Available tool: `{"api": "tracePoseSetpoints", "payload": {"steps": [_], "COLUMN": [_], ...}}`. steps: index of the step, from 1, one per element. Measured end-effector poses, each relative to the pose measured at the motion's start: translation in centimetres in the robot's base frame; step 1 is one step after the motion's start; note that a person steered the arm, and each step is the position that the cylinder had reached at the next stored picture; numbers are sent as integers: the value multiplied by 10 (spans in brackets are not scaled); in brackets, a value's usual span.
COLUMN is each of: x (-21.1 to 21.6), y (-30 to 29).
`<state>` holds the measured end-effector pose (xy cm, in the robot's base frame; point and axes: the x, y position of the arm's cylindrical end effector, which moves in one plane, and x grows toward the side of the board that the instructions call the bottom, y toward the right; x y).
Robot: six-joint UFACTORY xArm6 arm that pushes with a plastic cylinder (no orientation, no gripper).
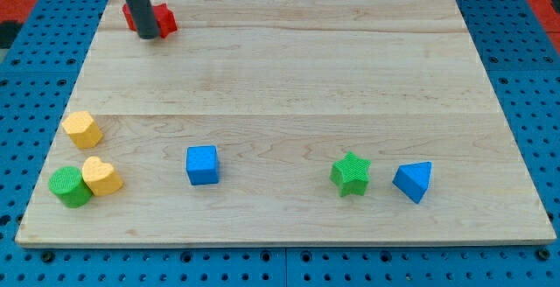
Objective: Move the blue cube to the top center of the board
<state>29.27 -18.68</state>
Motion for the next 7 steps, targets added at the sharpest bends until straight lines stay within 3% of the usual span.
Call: {"api": "tracePoseSetpoints", "payload": {"steps": [2, 5, 6, 7], "x": [27, 28, 65, 97], "y": [13, 12, 27, 95]}}
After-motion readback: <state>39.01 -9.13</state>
